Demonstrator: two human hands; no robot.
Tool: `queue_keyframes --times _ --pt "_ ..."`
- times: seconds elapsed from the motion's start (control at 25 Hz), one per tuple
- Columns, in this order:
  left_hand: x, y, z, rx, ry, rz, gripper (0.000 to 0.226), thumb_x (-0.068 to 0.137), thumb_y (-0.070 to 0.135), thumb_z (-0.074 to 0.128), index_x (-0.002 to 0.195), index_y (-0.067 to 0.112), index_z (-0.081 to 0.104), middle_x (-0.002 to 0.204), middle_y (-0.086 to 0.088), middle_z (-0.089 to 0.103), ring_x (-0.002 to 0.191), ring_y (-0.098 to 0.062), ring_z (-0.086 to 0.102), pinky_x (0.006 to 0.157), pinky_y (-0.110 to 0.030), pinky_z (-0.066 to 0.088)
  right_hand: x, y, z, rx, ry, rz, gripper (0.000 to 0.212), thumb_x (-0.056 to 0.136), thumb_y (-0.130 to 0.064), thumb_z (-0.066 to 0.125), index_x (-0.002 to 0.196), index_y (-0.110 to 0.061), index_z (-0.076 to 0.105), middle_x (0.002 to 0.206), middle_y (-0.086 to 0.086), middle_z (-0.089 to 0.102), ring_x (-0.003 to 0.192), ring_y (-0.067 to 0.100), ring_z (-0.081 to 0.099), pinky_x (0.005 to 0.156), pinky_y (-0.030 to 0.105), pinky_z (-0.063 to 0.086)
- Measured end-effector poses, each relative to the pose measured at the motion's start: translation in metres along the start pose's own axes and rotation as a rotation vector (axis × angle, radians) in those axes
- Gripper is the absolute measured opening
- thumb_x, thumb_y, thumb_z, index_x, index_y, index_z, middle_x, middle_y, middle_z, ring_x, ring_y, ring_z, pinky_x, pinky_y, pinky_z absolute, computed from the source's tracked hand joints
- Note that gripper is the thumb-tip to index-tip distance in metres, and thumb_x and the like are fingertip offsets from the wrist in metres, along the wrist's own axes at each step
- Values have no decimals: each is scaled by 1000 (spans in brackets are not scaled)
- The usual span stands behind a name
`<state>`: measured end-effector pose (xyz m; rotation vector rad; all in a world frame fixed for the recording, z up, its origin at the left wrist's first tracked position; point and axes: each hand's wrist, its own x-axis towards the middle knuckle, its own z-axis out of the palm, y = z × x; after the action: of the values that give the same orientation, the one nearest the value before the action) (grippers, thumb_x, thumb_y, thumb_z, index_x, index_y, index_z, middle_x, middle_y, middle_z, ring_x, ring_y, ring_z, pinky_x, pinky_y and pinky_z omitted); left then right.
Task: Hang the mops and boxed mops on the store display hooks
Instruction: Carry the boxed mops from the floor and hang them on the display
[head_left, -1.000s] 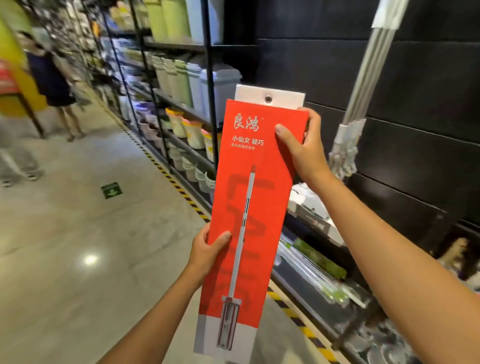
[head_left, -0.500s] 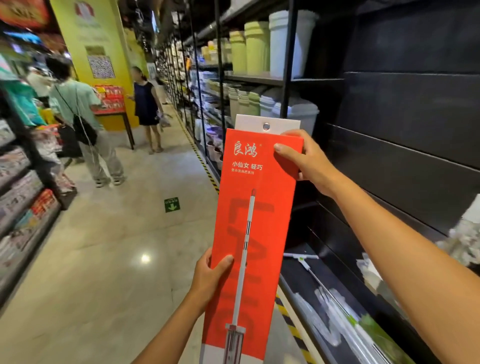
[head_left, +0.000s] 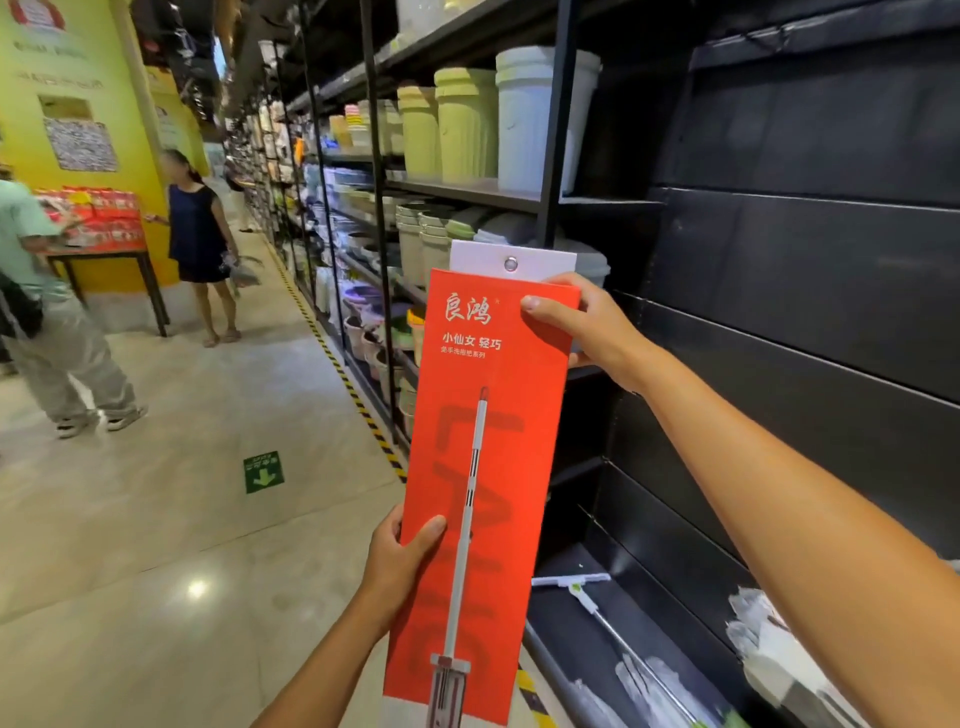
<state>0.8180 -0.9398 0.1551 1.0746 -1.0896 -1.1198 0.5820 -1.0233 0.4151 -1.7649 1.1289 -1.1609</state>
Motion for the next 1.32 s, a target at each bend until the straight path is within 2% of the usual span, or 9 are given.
queue_keyframes --times 0.16,0.4,0.56,0.68,0.8,0.96,1.12,1.2,1.32 --pt "75 -13 35 -64 -70 -34 75 65 54 81 125 10 67 111 -13 80 99 -34 78 81 -42 65 50 21 -33 -53 75 12 43 91 -45 75 123 -22 61 113 0 74 93 12 77 63 24 60" --pt "188 -29 114 -83 -157 -31 86 60 63 87 125 11 67 113 -11 80 103 -33 77 89 -50 62 123 52 -109 -124 160 18 46 89 -51 75 122 -22 59 113 0 74 90 12 78 63 31 61" --pt "255 -30 172 -107 -204 5 81 60 59 84 122 10 69 111 -10 81 104 -32 77 90 -47 63 166 66 -161 -133 234 11 44 89 -47 78 118 -20 59 113 9 74 88 20 79 71 51 66" --pt "291 -20 212 -117 -261 18 78 53 58 86 114 11 71 104 -5 82 94 -21 79 73 -27 62 184 66 -194 -165 288 10 44 87 -47 79 116 -21 59 115 11 74 92 25 79 80 63 61" --pt "326 -8 249 -129 -334 45 73 54 54 80 112 10 72 100 -6 83 88 -17 79 71 -25 60 196 53 -225 -214 344 -7 43 89 -45 78 118 -19 59 116 11 74 96 27 78 81 63 61" --pt "378 11 288 -181 -446 86 83 52 62 88 117 11 72 105 -11 82 99 -33 78 84 -44 62 214 35 -254 -281 428 -43 45 89 -44 78 119 -17 58 116 9 73 96 25 78 80 58 63" --pt "430 37 316 -233 -551 130 86 54 62 87 121 10 69 107 -12 81 96 -30 79 77 -38 63 243 14 -270 -361 485 -71 45 89 -47 77 119 -20 57 115 5 73 95 21 78 79 53 65" --pt "458 53 325 -236 -592 169 91 54 66 88 123 10 69 110 -13 80 99 -32 78 82 -43 64 263 0 -275 -391 513 -88 45 89 -48 77 120 -22 57 115 4 73 96 21 78 80 53 65" --pt "496 81 338 -281 -626 228 80 60 60 82 123 12 69 110 -11 81 100 -31 78 81 -39 64 295 -25 -279 -474 534 -137 49 87 -53 76 126 -31 56 121 -1 71 100 18 76 83 52 65"
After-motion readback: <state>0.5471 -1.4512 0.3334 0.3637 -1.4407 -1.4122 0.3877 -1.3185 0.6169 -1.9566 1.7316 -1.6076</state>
